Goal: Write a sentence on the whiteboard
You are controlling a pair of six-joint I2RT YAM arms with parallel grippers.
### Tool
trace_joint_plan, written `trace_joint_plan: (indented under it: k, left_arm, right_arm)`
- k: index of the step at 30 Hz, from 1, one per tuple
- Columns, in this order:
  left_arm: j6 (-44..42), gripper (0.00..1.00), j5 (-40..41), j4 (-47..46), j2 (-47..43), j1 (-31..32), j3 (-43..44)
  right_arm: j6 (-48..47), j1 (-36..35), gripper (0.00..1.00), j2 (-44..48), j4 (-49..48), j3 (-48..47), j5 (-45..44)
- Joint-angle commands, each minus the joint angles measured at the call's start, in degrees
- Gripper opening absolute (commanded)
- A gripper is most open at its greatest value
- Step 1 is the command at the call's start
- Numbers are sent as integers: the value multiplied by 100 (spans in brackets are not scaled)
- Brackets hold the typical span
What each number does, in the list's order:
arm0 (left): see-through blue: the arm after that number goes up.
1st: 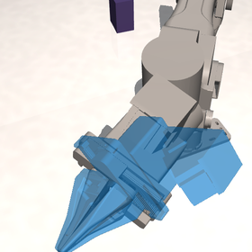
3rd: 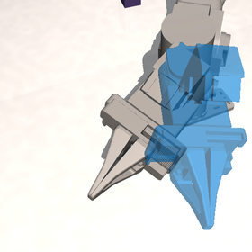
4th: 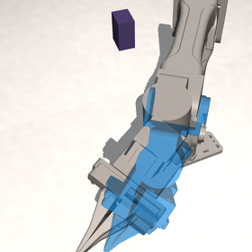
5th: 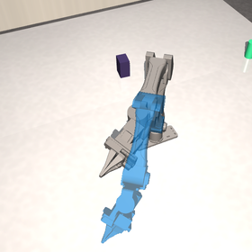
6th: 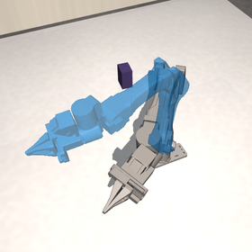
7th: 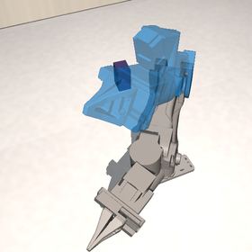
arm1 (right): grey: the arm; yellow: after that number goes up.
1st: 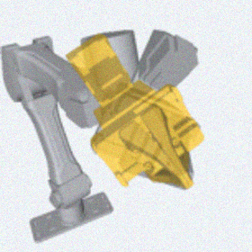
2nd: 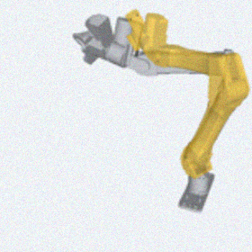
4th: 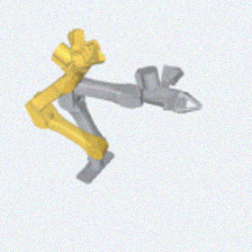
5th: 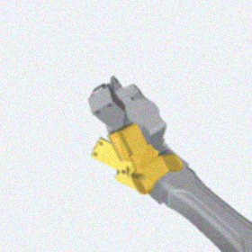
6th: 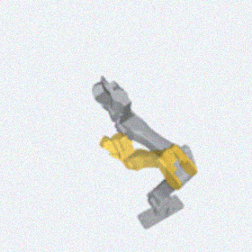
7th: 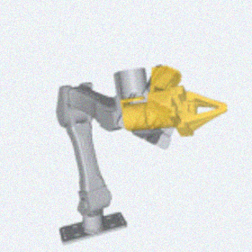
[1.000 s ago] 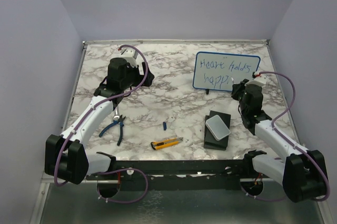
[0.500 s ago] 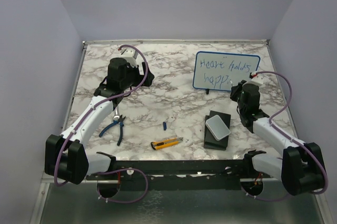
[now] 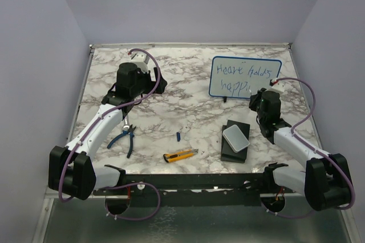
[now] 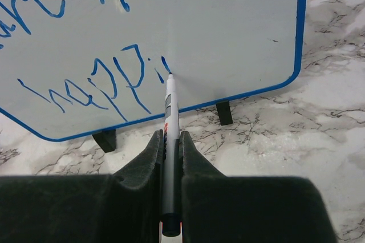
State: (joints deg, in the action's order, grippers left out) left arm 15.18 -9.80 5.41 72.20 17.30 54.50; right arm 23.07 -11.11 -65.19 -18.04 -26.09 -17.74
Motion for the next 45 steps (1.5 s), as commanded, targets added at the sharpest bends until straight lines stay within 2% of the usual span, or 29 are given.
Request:
trace_joint_plan:
  k: [1, 14, 31, 45]
  left_arm:
    - [-19, 88, 32, -75, -175, -29, -80]
    - [-24, 87, 33, -81, -194, -33, -80]
    - [-24, 88, 25, -84, -185, -33, -80]
    - [-19, 88, 27, -77, -190, -33, -80]
  right_arm:
    - [124, 39, 1, -12, 207, 1, -42]
    - [190, 40, 1, -134, 295, -91, -54]
    - [-89, 39, 1, 47, -42, -270, -109]
    - [-162, 39, 1, 139, 26, -309, -459]
